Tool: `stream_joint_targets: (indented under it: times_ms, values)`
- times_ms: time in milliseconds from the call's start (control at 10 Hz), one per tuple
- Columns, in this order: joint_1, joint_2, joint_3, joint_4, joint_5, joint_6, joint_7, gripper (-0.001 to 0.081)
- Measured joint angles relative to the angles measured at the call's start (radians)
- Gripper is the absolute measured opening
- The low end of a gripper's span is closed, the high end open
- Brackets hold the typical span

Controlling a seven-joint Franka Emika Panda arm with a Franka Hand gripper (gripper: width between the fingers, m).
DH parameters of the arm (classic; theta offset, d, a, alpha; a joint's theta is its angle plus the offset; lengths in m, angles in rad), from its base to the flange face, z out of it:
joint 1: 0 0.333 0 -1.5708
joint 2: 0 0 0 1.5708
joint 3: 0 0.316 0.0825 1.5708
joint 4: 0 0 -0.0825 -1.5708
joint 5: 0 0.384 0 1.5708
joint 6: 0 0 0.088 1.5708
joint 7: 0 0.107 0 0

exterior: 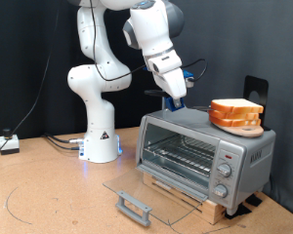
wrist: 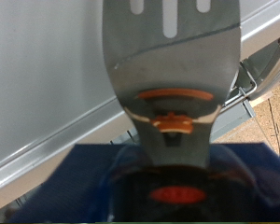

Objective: Make a piece of toast with the oven

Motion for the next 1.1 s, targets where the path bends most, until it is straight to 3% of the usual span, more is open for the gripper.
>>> stream_joint_targets:
  times_ms: [700,1100]
  values:
    - [0.004,0.014,0.098,-0.001,0.033,0.069,0.12,0.0412]
    - [0.005,0.059,0.131,-0.006,0.101,0.164,0.155,0.0412]
